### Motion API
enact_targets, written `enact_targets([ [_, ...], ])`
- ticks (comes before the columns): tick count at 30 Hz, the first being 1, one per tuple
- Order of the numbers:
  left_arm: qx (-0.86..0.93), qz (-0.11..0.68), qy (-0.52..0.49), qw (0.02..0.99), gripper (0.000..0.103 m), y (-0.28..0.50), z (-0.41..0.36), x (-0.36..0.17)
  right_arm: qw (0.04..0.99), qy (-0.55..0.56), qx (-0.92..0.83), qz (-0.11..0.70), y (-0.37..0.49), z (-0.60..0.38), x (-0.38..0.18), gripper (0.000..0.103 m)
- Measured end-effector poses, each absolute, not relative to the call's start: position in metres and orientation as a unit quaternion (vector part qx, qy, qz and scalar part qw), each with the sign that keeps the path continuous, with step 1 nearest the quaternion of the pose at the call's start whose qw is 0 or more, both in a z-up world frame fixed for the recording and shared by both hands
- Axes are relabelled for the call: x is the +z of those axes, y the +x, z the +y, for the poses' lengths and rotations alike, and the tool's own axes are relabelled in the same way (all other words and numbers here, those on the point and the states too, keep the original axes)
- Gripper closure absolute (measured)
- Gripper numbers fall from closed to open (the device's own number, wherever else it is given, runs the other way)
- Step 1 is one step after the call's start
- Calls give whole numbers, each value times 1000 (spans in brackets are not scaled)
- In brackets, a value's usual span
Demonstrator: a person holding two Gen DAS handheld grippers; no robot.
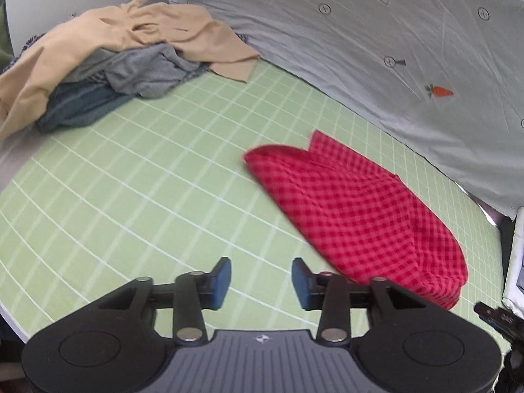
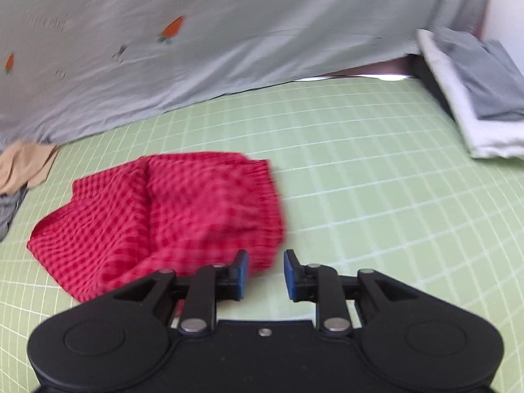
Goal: Fold clothes
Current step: 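Grasp the red gingham shorts with both tools and pull them from the pile, then lay the red shorts on the mat and open both tools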
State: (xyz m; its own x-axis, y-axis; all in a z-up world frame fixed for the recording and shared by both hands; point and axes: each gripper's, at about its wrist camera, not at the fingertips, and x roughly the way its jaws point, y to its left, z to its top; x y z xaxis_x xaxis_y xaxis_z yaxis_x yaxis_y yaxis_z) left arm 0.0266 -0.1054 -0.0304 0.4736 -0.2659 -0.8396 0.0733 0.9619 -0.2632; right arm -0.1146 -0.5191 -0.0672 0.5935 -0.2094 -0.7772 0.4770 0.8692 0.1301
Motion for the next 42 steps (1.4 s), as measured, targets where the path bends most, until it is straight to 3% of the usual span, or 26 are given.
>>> enact_targets([
  [3,-89,506,-87,854,51,24,-130,-34,883,166,-193,395,-134,-538,-64,71],
  [8,-83,505,-65,857,27,24,-153,-30,885,170,-192,389,-139,-555,-60,60],
  [10,-74,508,-54,857,25,29,-158,-32,885,171,-191,388,-141,-559,-60,50],
  [12,-59,514,-46,854,20,36,-160,-35,886,156,-194,392,-129,-559,-61,29],
  [14,-49,518,-42,853,14,44,-161,-39,887,137,-198,394,-117,-559,-63,17],
  [17,-31,526,-41,849,14,62,-160,-45,891,106,-196,394,-91,-559,-66,3],
  [26,-7,554,-40,832,14,139,-165,-78,894,48,-163,415,18,-557,-84,1],
  [28,-4,558,-42,829,14,159,-168,-88,894,42,-149,422,44,-551,-93,2],
  [33,0,556,-46,830,15,200,-179,-107,891,25,-82,447,100,-531,-117,21],
  [37,-3,551,-53,833,30,216,-180,-117,884,15,-32,467,125,-514,-135,35],
  [39,0,549,-51,834,39,218,-179,-120,880,16,-23,475,129,-510,-143,52],
  [40,0,546,-49,836,45,217,-180,-121,879,17,-18,476,130,-508,-146,52],
  [41,0,543,-46,838,53,217,-180,-122,880,18,-15,474,129,-508,-146,59],
  [42,0,540,-41,841,59,217,-181,-122,881,20,-12,472,128,-508,-145,81],
])
